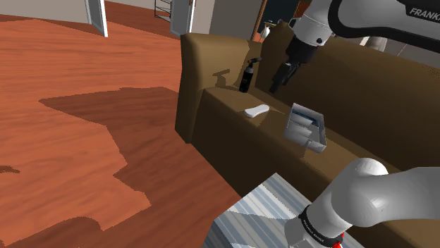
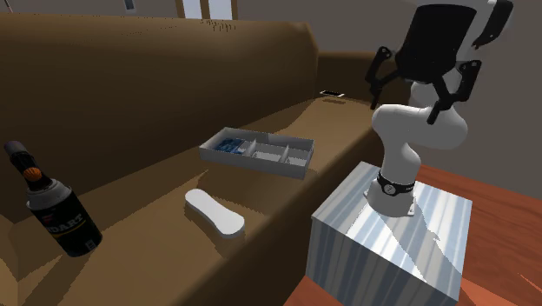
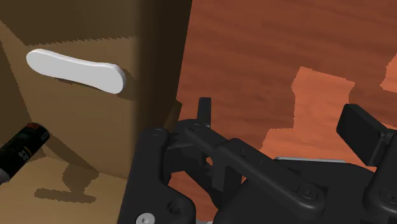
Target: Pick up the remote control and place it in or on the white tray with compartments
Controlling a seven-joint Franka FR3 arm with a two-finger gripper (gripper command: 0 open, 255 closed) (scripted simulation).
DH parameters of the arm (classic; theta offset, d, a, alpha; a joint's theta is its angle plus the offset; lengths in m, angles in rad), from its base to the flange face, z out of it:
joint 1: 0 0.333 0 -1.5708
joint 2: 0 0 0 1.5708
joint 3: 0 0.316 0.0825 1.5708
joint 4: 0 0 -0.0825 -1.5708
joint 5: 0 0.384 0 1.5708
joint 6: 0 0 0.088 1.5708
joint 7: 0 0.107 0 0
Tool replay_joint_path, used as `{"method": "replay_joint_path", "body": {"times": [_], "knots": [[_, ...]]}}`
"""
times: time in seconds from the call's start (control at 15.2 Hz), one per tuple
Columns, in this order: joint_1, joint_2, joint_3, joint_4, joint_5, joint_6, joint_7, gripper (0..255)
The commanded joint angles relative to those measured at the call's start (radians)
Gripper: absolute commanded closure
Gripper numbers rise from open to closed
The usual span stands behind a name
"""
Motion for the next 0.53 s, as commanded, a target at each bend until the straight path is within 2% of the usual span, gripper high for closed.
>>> {"method": "replay_joint_path", "body": {"times": [0.0,0.46], "knots": [[0.000,0.000,0.000,0.000,0.000,0.000,0.000,0],[0.027,0.020,-0.207,-0.089,-0.091,0.093,-0.371,0]]}}
